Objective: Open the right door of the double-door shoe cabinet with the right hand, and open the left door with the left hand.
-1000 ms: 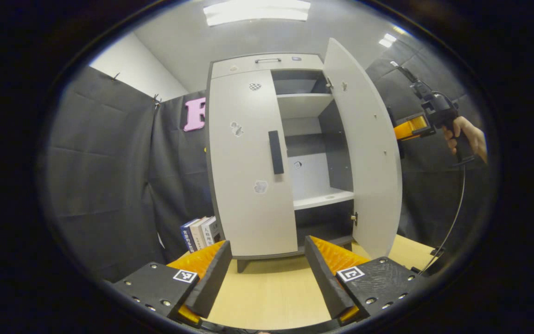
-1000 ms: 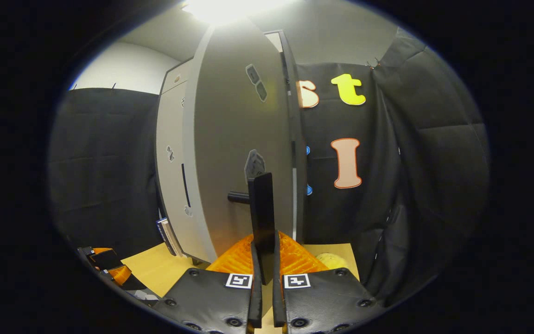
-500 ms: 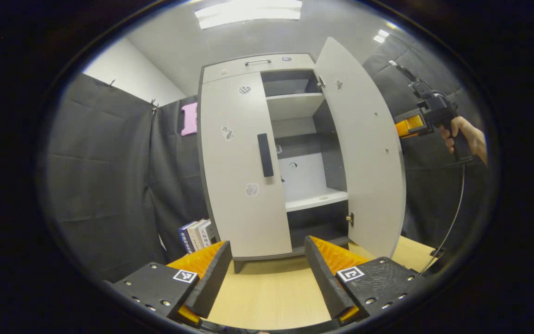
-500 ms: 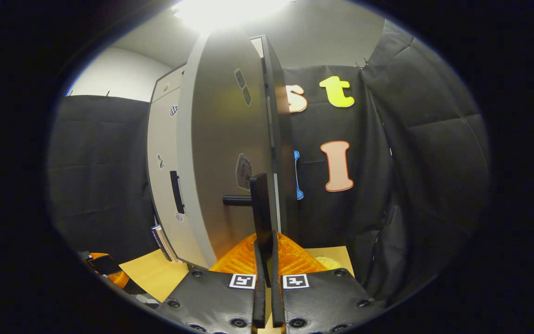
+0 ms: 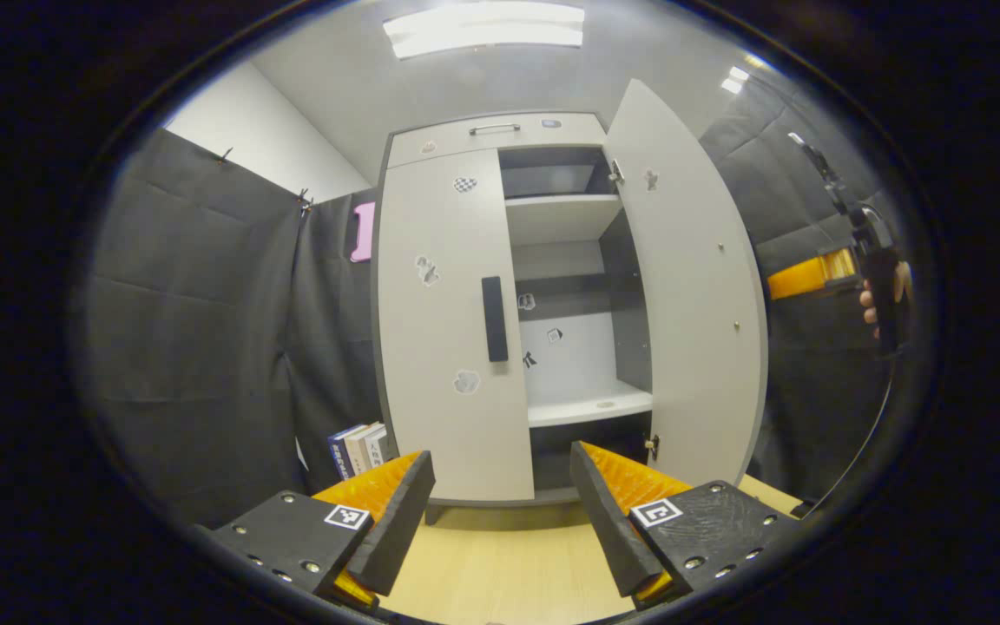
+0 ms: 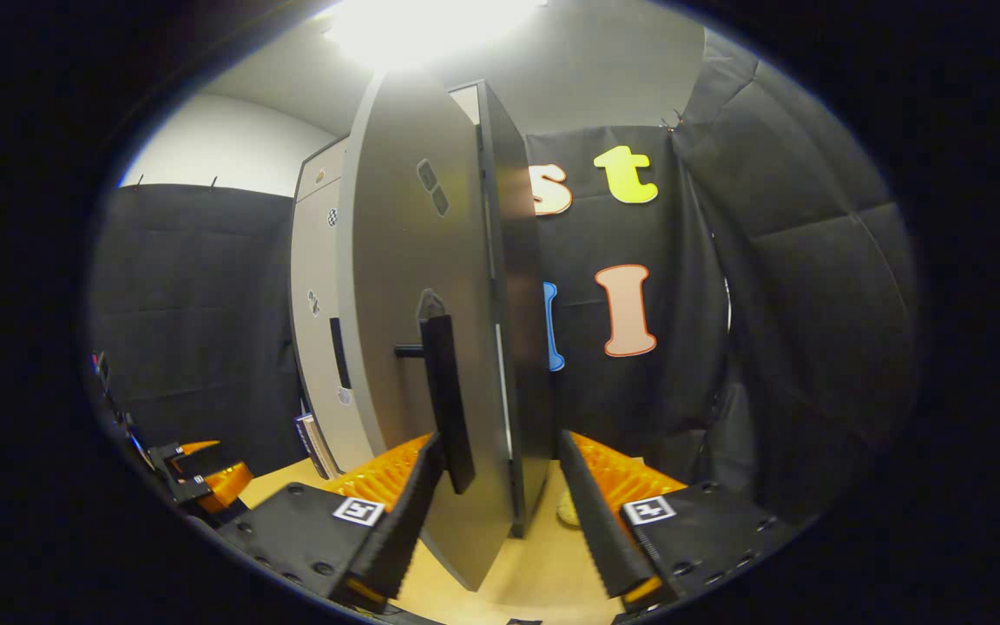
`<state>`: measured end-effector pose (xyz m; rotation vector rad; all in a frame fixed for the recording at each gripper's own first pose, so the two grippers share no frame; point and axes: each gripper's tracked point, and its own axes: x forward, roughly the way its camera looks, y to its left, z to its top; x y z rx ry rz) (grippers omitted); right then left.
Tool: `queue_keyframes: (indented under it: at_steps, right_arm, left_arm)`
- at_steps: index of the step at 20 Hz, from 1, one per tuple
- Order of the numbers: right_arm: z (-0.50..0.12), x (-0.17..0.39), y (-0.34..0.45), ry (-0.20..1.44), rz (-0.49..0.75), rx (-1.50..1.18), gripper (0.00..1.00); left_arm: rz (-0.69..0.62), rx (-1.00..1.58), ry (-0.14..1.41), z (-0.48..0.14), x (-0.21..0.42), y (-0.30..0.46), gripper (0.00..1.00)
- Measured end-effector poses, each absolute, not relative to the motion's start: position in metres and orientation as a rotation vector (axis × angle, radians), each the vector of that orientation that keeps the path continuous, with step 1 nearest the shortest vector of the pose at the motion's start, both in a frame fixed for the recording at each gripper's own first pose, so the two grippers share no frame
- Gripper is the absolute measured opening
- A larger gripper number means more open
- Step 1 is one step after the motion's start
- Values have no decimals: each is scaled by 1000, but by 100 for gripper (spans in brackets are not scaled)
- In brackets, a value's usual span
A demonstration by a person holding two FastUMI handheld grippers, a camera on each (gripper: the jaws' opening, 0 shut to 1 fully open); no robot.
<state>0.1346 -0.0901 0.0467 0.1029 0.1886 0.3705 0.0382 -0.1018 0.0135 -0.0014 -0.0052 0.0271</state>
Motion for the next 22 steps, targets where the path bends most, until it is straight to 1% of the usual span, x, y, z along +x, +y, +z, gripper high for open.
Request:
queue_keyframes:
  at_steps: [2, 3, 4, 8, 12, 13, 17, 22]
  right_arm:
    - [35, 131, -114, 196, 318, 86, 92]
    - [33, 128, -123, 191, 299, 79, 97]
    - [31, 126, -131, 182, 282, 74, 98]
    - [15, 119, -161, 193, 189, 55, 98]
    - [2, 112, -177, 218, 108, 51, 98]
    - [-1, 112, -180, 223, 87, 52, 98]
    - [-9, 110, -193, 244, -1, 37, 98]
    - [-24, 110, -191, 267, -56, 29, 98]
  left_arm:
    - [18, -5, -4, 23, 54, -104, 94]
    - [12, -4, 2, 26, 63, -105, 94]
    - [3, -7, 7, 29, 74, -105, 93]
    - [-18, -21, 19, 46, 122, -98, 93]
    - [-19, -25, -16, 71, 169, -86, 94]
    - [-22, -25, -18, 74, 180, -83, 93]
    - [-50, -43, -33, 86, 220, -77, 93]
    - [-79, -65, -37, 90, 268, -71, 94]
